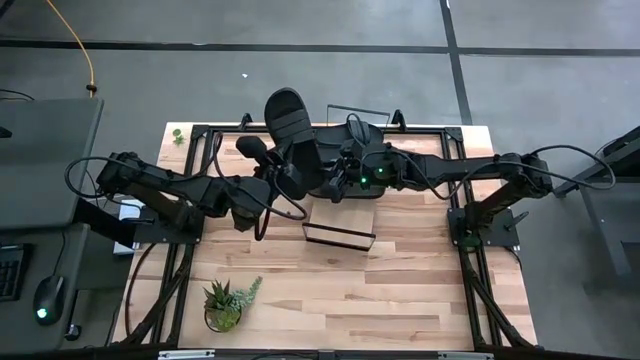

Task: Pick and place slides into the shelf
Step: Put the black slide on the shelf

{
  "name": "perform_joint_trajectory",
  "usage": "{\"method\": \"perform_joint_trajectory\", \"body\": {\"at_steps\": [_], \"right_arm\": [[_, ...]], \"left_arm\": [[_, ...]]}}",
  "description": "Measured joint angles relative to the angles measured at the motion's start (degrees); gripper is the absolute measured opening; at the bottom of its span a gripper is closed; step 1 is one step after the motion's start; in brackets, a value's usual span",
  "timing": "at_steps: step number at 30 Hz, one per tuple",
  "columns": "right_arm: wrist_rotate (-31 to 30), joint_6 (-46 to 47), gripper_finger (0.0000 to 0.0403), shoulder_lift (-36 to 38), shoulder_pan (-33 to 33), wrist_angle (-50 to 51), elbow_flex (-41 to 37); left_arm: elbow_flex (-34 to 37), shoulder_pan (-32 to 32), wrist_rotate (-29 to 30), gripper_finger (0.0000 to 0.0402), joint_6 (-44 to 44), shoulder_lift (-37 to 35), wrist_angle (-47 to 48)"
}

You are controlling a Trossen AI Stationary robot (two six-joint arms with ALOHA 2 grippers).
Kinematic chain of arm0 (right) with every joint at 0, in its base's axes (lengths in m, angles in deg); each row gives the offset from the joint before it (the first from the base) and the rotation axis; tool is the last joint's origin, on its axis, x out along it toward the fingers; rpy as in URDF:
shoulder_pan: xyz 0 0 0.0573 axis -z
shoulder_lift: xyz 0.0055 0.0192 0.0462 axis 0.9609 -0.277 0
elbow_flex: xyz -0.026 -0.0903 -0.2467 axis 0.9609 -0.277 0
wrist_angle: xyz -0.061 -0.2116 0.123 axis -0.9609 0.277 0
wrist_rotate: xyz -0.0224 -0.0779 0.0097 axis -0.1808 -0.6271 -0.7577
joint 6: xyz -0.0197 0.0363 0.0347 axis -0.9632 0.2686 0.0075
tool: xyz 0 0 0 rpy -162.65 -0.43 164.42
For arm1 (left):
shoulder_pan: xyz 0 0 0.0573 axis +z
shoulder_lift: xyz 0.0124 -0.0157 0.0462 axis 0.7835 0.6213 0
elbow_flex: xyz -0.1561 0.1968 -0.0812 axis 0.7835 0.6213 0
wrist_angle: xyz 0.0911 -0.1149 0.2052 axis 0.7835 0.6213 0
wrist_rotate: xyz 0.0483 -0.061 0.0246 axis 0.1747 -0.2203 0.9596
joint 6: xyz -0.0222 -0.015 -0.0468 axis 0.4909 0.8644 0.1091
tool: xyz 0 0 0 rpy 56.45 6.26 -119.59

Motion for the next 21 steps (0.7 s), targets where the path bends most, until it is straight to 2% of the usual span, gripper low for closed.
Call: {"method": "perform_joint_trajectory", "body": {"at_steps": [4, 8, 11, 18, 21], "right_arm": [[0.4, -0.3, 0.0035, 1.6, 1.4, 3.8, 0.1], [0.8, -0.5, 0.0035, 4.1, 2.3, 8.4, 0.0], [1.5, -0.1, 0.0035, 6.2, 2.9, 12.4, -0.1], [1.6, 1.3, 0.0035, 9.5, 4.1, 26.7, -0.2], [2.0, 1.0, 0.0035, 9.5, 4.2, 30.6, -0.4]], "left_arm": [[0.0, 0.0, -1.4, 0.0037, 0.3, 0.0, 0.0], [0.0, 0.1, -5.7, 0.0050, 2.4, -0.4, 0.2], [0.0, 0.0, -8.1, 0.0080, 3.4, -1.4, 0.0], [-0.1, 0.0, -6.8, 0.0172, 4.1, -2.9, 0.8], [-0.1, 0.0, -6.3, 0.0200, 5.0, -4.4, 1.0]]}}
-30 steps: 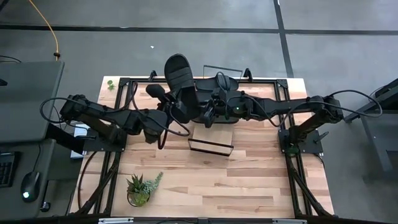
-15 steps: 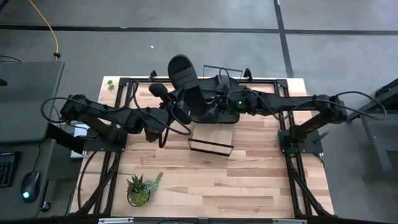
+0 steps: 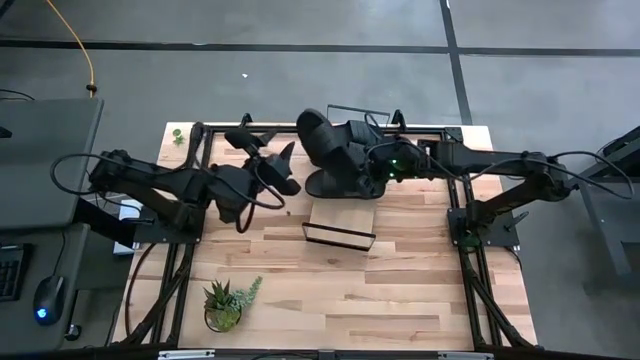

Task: Pick and place slides into the shelf
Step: Put the black slide on the shelf

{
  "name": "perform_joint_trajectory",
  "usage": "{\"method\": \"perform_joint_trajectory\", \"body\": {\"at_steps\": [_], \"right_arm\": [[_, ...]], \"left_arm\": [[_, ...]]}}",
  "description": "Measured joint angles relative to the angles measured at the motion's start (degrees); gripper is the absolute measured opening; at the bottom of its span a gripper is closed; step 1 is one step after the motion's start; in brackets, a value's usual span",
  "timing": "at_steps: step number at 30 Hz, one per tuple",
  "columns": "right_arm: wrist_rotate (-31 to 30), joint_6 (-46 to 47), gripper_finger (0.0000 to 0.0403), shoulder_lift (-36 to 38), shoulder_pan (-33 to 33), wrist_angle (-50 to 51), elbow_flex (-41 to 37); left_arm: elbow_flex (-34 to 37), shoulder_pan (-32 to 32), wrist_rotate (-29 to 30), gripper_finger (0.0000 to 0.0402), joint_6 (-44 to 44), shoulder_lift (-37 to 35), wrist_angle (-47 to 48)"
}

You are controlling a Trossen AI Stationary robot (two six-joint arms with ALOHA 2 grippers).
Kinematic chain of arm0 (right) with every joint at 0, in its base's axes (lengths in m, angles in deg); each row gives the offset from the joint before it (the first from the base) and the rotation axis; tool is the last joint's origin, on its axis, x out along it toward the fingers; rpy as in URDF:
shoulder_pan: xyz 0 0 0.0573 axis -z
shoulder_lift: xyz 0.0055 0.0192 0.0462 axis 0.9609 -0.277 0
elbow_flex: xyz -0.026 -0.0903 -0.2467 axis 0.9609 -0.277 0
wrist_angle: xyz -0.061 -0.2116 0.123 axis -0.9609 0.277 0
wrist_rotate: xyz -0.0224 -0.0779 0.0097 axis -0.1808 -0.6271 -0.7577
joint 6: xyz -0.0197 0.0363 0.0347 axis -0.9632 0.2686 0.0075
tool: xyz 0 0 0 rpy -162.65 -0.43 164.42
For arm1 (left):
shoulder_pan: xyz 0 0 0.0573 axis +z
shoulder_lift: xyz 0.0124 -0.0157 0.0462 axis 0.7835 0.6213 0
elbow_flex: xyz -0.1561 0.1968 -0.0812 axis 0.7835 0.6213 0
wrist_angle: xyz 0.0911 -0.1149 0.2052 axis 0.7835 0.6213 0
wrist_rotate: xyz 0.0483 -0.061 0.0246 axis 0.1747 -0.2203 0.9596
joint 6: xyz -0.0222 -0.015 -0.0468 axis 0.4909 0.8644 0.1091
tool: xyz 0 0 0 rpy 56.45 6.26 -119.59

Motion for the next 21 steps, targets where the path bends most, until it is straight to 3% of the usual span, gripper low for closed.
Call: {"method": "perform_joint_trajectory", "body": {"at_steps": [4, 12, 21], "right_arm": [[5.0, -1.0, 0.0035, 1.2, 0.6, -1.6, 0.3], [15.6, -1.1, 0.0035, 2.2, 3.4, 5.8, 0.2], [20.3, -3.6, 0.0034, 2.2, 5.6, 14.3, 0.2]], "left_arm": [[0.0, 0.0, -0.6, 0.0214, 3.5, -0.8, 5.1], [0.1, 0.0, -1.6, 0.0216, 16.5, -1.3, 22.6], [0.1, 0.0, -7.2, 0.0216, 21.3, -1.6, 25.9]]}}
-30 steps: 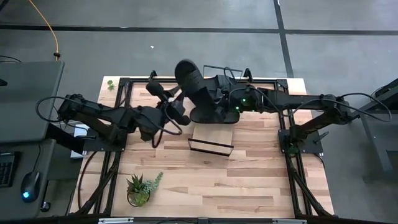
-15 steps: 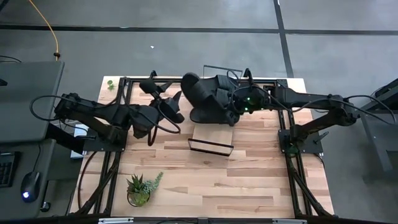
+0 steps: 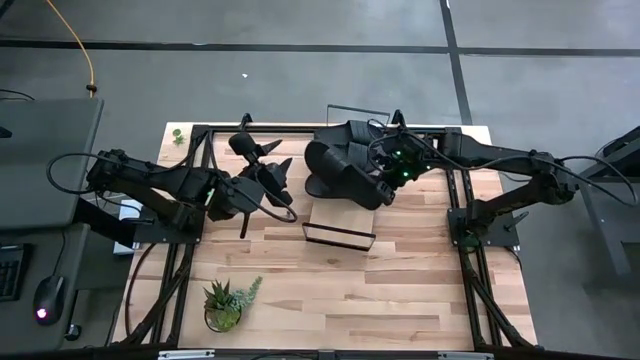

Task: Pick and place slides into the shelf
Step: Put the black slide on the shelf

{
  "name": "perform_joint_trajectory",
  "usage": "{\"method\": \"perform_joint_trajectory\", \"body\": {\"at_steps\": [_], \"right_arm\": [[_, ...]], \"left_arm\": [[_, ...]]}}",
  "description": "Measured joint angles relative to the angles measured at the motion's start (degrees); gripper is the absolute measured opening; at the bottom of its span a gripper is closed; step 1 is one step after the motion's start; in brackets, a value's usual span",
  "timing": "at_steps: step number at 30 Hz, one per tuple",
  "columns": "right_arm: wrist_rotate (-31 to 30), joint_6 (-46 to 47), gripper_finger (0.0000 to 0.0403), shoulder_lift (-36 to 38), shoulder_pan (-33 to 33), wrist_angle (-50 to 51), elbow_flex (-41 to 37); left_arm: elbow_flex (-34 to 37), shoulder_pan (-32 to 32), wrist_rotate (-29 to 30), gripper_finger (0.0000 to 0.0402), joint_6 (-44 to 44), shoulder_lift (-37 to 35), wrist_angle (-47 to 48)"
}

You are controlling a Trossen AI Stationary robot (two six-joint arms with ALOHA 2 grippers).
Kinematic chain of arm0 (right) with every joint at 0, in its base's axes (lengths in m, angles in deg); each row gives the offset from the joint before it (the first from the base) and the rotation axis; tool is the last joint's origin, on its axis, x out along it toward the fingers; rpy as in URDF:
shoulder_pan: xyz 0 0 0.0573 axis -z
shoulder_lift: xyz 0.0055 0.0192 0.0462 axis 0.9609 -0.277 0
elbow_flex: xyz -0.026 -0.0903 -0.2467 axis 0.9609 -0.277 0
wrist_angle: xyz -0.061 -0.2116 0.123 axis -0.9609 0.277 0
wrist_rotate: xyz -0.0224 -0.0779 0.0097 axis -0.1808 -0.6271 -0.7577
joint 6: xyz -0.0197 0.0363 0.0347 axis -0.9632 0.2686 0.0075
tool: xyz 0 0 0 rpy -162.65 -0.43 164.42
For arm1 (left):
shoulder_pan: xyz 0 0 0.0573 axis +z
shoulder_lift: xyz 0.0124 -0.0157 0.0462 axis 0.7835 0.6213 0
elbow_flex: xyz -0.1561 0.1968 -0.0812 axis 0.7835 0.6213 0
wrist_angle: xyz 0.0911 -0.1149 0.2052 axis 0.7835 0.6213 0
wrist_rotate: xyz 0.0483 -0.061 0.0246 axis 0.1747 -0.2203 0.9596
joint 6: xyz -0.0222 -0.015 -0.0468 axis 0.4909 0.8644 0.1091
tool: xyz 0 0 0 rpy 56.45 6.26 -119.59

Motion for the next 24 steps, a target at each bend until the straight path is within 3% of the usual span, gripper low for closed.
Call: {"method": "perform_joint_trajectory", "body": {"at_steps": [11, 16, 24], "right_arm": [[10.7, -2.3, 0.0034, 0.0, -0.3, 0.5, -4.5], [12.5, -3.3, 0.0034, 0.0, -0.1, 0.1, -8.6], [17.9, -4.0, 0.0033, 0.0, -0.1, -11.2, -15.9]], "left_arm": [[0.0, 0.0, -1.3, 0.0216, 1.9, 0.0, 0.0], [0.0, 0.0, -1.3, 0.0216, 2.0, 0.0, 0.0], [0.0, 0.0, -2.8, 0.0216, 2.4, 0.1, 0.1]]}}
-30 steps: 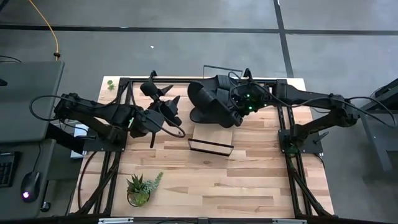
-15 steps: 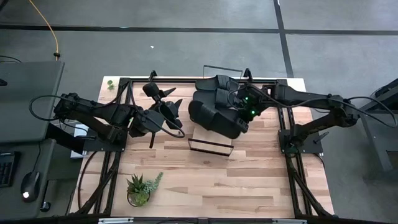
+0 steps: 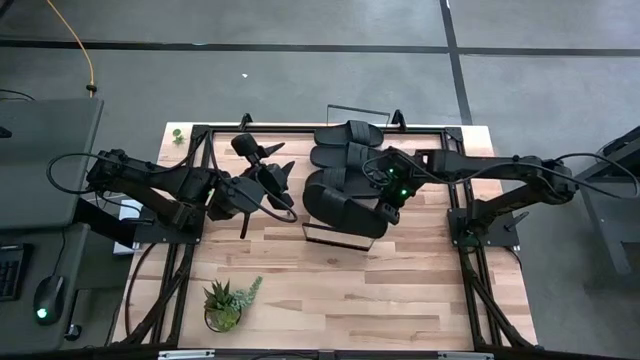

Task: Pick and place slides into the shelf
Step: Put the black slide on the shelf

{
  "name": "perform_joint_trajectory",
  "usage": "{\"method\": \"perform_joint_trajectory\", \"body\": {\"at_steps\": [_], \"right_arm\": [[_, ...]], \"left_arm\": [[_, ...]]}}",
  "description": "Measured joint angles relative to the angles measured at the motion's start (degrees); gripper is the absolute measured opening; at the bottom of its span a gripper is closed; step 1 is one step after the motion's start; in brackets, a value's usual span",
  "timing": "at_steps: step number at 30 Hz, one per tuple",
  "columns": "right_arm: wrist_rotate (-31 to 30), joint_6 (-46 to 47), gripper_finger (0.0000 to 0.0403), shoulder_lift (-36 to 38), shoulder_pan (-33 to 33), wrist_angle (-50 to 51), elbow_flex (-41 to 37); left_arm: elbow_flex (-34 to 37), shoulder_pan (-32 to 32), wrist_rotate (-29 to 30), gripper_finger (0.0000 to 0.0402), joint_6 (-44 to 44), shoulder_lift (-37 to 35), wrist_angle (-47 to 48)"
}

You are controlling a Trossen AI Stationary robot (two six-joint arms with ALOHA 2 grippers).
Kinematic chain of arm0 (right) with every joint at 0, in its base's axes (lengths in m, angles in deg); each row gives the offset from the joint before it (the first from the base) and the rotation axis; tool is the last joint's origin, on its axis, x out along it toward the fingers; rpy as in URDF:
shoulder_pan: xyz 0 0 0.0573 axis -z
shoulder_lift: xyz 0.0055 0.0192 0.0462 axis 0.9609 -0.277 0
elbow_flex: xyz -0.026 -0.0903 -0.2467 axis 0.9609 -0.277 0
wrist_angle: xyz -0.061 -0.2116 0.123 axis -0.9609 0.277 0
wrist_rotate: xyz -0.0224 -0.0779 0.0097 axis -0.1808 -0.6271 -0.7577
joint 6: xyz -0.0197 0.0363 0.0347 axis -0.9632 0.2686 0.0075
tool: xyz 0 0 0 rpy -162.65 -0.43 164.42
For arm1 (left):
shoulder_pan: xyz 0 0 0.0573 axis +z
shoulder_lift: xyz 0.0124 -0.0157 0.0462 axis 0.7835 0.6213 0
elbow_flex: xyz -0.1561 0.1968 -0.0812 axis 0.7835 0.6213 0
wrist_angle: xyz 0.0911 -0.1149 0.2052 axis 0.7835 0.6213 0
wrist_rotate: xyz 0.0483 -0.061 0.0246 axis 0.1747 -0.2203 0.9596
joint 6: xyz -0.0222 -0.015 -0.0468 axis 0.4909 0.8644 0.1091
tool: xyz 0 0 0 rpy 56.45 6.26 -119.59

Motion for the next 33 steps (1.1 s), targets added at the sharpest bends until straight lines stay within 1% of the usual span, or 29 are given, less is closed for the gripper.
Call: {"method": "perform_joint_trajectory", "body": {"at_steps": [6, 15, 18, 22, 27, 33], "right_arm": [[0.8, 0.0, 0.0033, 0.0, 1.1, -4.3, -5.1], [6.6, 0.4, 0.0033, 0.0, 4.3, -17.0, -13.1], [8.2, 0.4, 0.0033, -0.1, 4.9, -19.5, -14.9], [8.7, 0.6, 0.0033, -1.9, 4.9, -21.6, -15.3], [11.3, 0.6, 0.0033, -6.1, 4.9, -25.0, -15.3], [13.1, 0.4, 0.0032, -8.4, 5.1, -24.8, -15.3]], "left_arm": [[0.0, 0.0, 0.0, 0.0216, 0.0, 0.0, 0.0], [0.0, 0.0, 0.0, 0.0216, 0.1, 0.0, 0.0], [0.0, 0.0, 0.0, 0.0216, 0.0, 0.0, 0.0], [0.0, 0.0, -0.1, 0.0216, 0.0, 0.0, 0.0], [0.0, 0.0, -1.0, 0.0216, 0.1, 0.1, -0.1], [0.0, 0.0, -1.0, 0.0216, -0.1, 0.1, -0.1]]}}
